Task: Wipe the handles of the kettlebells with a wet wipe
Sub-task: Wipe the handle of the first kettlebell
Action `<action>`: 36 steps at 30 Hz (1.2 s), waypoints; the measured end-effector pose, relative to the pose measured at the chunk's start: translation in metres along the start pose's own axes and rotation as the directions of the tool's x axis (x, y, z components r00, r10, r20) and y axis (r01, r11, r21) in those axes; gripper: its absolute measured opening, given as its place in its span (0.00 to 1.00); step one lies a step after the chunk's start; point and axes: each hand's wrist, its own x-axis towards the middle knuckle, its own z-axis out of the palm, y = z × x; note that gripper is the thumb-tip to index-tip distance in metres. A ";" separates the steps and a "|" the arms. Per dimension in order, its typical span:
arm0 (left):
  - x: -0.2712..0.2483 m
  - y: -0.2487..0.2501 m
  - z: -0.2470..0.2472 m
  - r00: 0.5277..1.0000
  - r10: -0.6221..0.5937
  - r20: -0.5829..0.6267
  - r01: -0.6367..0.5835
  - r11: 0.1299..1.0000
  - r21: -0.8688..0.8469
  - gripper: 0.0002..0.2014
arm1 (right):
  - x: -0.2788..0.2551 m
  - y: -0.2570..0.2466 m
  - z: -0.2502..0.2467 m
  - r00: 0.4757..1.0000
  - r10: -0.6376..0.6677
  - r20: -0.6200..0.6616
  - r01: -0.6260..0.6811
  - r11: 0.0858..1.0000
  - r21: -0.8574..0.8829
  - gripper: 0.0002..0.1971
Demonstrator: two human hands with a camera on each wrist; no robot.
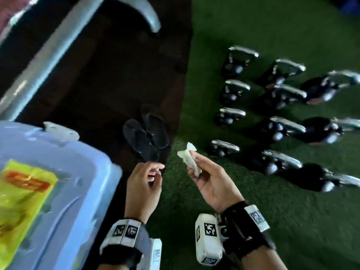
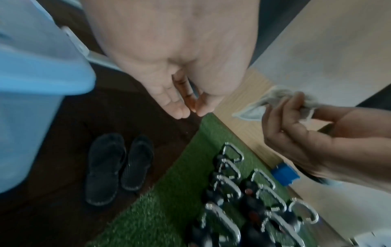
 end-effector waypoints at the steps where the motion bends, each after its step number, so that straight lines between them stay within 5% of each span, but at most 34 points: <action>1: 0.002 0.006 0.024 0.999 0.018 0.050 -0.018 1.000 0.000 0.17 | -0.002 -0.016 -0.026 1.000 0.002 -0.002 -0.002 1.000 0.015 0.15; 6: 0.009 0.014 0.126 0.979 0.011 0.202 -0.024 0.998 0.059 0.16 | 0.008 -0.075 -0.142 0.995 0.014 0.101 -0.018 0.999 0.039 0.20; 12: 0.040 -0.023 0.231 0.946 -0.020 0.324 -0.017 0.994 0.111 0.17 | 0.066 -0.107 -0.241 0.977 -0.201 0.074 0.214 0.916 -0.338 0.15; 16: 0.069 -0.076 0.294 0.913 -0.159 0.376 0.171 0.985 0.002 0.20 | 0.114 -0.110 -0.282 0.914 -0.387 0.121 0.337 0.561 -0.756 0.09; 18: 0.082 -0.103 0.325 0.859 -0.248 0.448 0.311 0.948 -0.072 0.41 | 0.135 -0.109 -0.296 0.882 -0.430 0.194 0.357 0.340 -0.870 0.07; 20: 0.095 -0.127 0.352 0.844 -0.228 0.485 0.307 0.947 -0.090 0.59 | 0.154 -0.105 -0.306 0.851 -0.453 0.267 0.361 0.136 -0.922 0.06; 22: 0.105 -0.147 0.376 0.847 -0.166 0.506 0.263 0.956 -0.127 0.66 | 0.172 -0.097 -0.313 0.809 -0.485 0.333 0.373 -0.015 -0.928 0.06; 26: 0.122 -0.169 0.415 0.892 -0.021 0.451 0.142 0.961 -0.236 0.65 | 0.204 -0.077 -0.324 0.656 -0.614 0.440 0.375 -0.241 -0.895 0.07; 32: 0.130 -0.161 0.435 0.890 0.125 0.439 0.013 0.954 -0.300 0.55 | 0.222 -0.055 -0.320 0.418 -0.691 0.589 0.339 -0.483 -0.807 0.10; 36: 0.124 -0.164 0.438 0.908 0.096 0.407 0.008 0.969 -0.248 0.37 | 0.224 -0.041 -0.316 0.375 -0.696 0.612 0.304 -0.531 -0.791 0.07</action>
